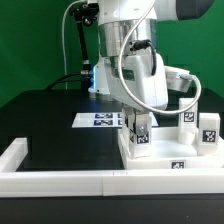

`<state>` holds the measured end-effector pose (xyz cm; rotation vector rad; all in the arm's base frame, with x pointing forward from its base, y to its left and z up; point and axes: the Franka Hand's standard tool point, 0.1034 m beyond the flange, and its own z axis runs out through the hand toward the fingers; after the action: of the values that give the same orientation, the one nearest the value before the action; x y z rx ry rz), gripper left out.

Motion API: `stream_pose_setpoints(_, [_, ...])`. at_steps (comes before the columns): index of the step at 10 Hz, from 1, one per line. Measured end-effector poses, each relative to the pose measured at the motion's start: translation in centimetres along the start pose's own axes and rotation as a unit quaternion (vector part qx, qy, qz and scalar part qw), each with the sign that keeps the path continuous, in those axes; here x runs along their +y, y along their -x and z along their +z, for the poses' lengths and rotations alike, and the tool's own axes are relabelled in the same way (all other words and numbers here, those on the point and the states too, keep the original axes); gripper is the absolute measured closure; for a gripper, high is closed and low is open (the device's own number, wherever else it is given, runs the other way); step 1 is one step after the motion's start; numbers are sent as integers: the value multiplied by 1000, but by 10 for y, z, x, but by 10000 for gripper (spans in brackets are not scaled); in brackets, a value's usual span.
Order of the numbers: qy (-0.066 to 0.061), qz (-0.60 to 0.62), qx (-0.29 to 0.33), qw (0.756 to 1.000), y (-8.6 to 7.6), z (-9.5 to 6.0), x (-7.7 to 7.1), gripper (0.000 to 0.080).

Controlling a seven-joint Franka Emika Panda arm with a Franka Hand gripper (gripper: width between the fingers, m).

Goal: Assemble square table

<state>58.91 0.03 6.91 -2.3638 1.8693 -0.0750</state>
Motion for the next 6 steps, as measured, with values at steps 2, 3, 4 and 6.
stream_pose_setpoints(2, [1,-49,-1,999,-1,0,0,211])
stream_pose_setpoints(3, [2,-85,-1,996,0,0,0,211])
stream_pose_setpoints(4, [2,-153,-1,988,1,0,0,161])
stream_pose_setpoints(6, [2,-253,-2,968,2,0,0,153])
